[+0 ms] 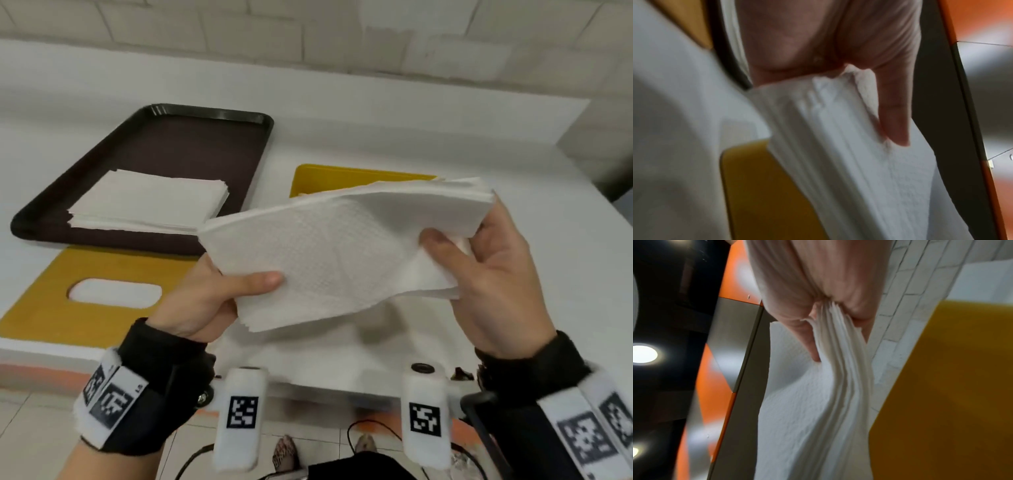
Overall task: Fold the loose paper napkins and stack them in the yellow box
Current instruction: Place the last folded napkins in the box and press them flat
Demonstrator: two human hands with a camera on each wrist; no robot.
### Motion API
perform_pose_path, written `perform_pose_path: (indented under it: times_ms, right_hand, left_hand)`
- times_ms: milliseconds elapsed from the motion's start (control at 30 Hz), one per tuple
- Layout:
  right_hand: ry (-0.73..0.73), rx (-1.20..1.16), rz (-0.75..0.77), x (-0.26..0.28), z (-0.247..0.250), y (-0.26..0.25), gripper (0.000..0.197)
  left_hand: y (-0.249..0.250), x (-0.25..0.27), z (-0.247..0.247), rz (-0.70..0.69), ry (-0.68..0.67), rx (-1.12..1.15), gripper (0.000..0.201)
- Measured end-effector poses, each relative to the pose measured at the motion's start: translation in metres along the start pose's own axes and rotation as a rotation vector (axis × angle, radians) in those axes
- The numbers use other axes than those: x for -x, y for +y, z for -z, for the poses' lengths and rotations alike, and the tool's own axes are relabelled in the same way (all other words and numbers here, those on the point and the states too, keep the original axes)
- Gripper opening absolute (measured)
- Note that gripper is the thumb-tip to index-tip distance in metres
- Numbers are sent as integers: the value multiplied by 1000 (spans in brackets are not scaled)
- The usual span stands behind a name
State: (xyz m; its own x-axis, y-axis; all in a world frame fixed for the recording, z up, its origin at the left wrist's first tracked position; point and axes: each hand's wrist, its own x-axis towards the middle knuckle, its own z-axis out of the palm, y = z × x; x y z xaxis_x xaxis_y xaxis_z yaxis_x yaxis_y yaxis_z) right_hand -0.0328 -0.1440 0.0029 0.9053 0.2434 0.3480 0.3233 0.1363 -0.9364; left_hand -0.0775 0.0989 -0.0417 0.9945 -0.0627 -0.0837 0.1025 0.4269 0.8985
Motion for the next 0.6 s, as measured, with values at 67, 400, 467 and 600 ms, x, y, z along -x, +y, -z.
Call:
perform_pose_path:
  times_ms: [67, 400, 467, 600]
  right_hand:
    - [34, -20, -43, 8, 8, 4, 34]
    - [29, 252, -205, 46, 35, 18, 40]
    - [58, 275, -253, 53, 36, 22, 38]
    - [110, 337, -245, 59, 41, 25, 42]
  left_hand:
    - [-9, -2, -9, 10, 36, 2, 75]
    - [-38, 3, -31, -164, 159, -327, 39]
    - [-43, 7, -33, -158, 135, -419, 43]
    - [-46, 13, -38, -202, 71, -394, 43]
